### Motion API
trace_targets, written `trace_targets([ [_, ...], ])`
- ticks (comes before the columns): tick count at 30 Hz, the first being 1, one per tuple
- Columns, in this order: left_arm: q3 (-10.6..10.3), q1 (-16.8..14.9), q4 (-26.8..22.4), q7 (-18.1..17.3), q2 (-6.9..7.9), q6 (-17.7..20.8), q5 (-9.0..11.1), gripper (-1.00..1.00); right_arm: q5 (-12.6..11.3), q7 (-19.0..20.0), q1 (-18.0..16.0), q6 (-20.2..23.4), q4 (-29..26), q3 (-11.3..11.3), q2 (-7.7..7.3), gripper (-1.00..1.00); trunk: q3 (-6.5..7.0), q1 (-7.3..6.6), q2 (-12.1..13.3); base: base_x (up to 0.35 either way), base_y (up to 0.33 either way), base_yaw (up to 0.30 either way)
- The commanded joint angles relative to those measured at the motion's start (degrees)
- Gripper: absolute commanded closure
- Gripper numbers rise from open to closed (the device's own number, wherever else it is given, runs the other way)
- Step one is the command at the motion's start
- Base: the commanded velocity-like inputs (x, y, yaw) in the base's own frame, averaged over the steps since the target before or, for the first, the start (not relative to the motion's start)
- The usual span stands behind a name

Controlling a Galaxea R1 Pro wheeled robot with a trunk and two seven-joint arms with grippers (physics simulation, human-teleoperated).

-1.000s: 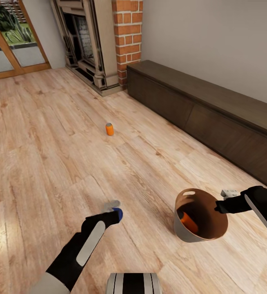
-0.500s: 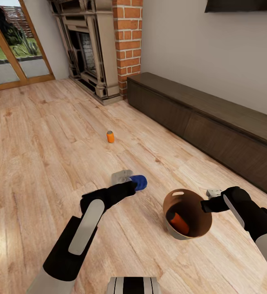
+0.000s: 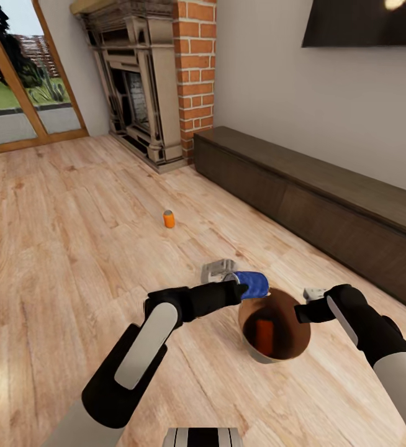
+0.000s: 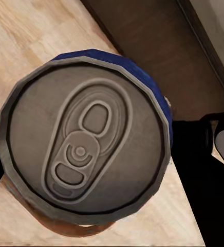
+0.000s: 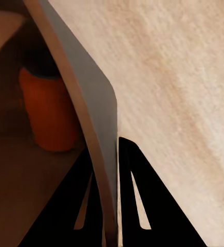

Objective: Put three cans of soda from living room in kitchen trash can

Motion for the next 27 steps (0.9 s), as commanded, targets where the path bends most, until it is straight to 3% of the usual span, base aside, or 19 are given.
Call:
trace_targets([
  [1,-0.7,0.0,0.1,0.1,0.09,0.5,0.8,1.0,-0.2,0.3,0.0,0.1,0.0,0.0,0.0,1.0,0.23,-0.02,0.0,0.0,0.0,0.0],
  [6,-5.6,0.0,1.5,0.2,0.15,2.4,2.8,1.0,-0.2,0.4,0.0,0.1,-0.1,-0.1,-0.01,1.0,1.34,-0.15,0.1,0.0,0.0,0.0],
  [8,-6.3,0.0,3.8,0.2,0.08,2.6,2.9,1.0,-0.2,0.4,0.0,0.1,-0.2,-0.2,-0.01,1.0,1.78,-0.2,0.1,0.0,0.0,0.0],
  [18,-7.4,-0.1,11.1,0.0,-0.02,2.8,2.7,1.0,-0.3,0.7,0.3,0.1,-1.8,-0.1,-0.01,1.0,4.0,-0.46,0.2,0.0,0.0,0.0],
  [23,-8.1,0.0,11.7,-0.3,0.11,2.3,2.5,1.0,-0.3,0.7,1.0,0.1,-2.7,0.0,0.04,1.0,4.0,-0.46,0.2,0.0,0.0,0.0],
  [24,-8.6,0.0,11.7,-0.3,0.09,2.2,2.4,-1.0,-0.3,0.7,1.1,0.1,-2.9,0.0,0.02,1.0,4.0,-0.46,0.2,0.0,0.0,0.0],
  [27,-9.4,-0.1,11.9,-0.4,0.14,2.0,2.4,-1.0,-0.3,0.7,1.4,0.1,-3.3,0.0,0.04,1.0,4.0,-0.46,0.2,0.0,0.0,0.0],
])
